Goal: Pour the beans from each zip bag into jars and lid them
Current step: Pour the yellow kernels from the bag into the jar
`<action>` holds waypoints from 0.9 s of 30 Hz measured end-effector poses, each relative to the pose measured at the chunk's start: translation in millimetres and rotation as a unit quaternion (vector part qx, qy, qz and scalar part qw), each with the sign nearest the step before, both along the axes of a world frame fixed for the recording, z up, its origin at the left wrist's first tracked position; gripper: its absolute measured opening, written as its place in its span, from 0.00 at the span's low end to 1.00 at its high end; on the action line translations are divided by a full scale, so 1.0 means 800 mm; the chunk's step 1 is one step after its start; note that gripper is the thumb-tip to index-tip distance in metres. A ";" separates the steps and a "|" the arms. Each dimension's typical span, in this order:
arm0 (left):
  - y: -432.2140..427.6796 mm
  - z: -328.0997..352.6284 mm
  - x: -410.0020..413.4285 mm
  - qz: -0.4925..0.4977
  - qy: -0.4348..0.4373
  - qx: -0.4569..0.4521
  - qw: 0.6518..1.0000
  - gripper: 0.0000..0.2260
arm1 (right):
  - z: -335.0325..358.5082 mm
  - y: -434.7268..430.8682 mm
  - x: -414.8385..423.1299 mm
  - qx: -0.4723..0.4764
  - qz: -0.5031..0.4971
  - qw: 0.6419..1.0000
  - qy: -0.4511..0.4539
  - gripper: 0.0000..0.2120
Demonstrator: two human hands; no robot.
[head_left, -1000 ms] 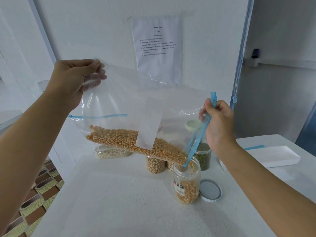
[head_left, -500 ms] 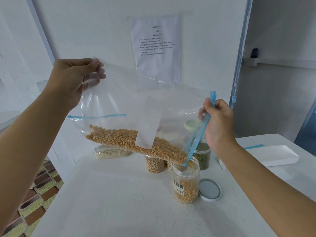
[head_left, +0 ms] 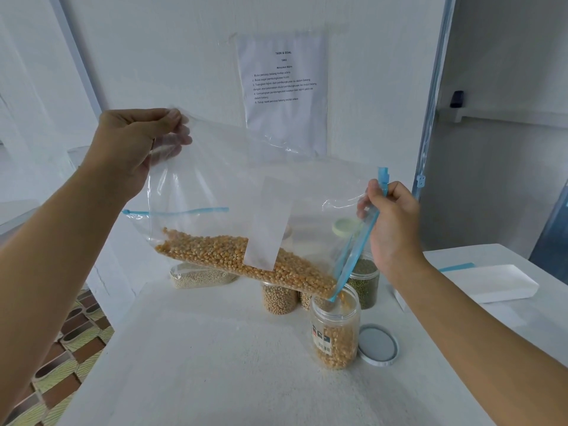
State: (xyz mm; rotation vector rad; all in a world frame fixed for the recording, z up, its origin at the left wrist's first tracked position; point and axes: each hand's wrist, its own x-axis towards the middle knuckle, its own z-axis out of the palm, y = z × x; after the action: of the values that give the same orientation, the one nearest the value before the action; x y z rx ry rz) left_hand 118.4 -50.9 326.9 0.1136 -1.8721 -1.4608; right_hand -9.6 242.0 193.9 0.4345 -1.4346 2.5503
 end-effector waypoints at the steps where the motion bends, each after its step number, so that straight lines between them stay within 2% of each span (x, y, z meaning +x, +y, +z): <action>1: 0.000 0.000 0.000 0.000 0.000 0.000 1.000 0.11 | 0.000 0.000 0.000 -0.002 0.002 1.000 0.000 0.12; 12: -0.007 -0.001 -0.001 0.005 -0.001 -0.002 1.000 0.08 | -0.001 -0.004 -0.004 -0.010 0.004 1.000 0.002 0.13; 27: -0.007 0.003 0.000 0.006 0.002 -0.002 1.000 0.10 | 0.000 -0.006 -0.004 0.000 0.004 1.000 0.003 0.11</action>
State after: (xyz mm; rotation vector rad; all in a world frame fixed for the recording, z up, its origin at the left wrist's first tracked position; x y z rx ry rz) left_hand 118.6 -56.7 328.9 0.1199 -1.8687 -1.4485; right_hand -12.9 237.5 193.9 0.4484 -1.4330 2.5530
